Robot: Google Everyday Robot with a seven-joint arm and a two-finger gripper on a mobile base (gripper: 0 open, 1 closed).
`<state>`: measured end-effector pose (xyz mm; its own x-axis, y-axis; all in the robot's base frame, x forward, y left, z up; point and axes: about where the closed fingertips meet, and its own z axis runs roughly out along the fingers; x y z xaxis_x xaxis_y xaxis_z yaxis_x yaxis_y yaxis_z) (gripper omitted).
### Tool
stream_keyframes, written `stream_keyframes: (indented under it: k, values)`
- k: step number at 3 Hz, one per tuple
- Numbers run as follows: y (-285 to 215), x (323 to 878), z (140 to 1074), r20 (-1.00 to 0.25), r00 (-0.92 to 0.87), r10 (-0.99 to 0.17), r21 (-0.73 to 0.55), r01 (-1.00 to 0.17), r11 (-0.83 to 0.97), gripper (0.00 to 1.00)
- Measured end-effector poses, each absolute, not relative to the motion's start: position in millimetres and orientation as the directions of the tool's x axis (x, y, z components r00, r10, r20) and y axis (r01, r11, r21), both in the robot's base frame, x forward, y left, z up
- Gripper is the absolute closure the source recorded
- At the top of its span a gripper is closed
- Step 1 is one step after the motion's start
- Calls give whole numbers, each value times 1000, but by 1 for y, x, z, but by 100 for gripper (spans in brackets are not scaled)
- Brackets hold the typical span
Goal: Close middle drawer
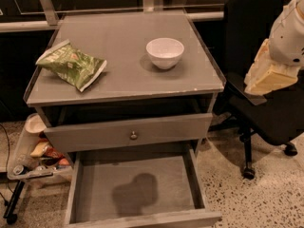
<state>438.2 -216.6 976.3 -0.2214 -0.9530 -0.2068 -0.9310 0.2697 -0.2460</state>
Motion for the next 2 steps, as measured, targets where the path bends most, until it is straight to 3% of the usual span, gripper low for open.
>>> stream_keyframes:
  k: [1,2]
  values:
    - [-217,438,976,-207,-221,-953,-246,-931,270,88]
    - [-216,421,962,-219,-240,-946,-209,-935,286,100]
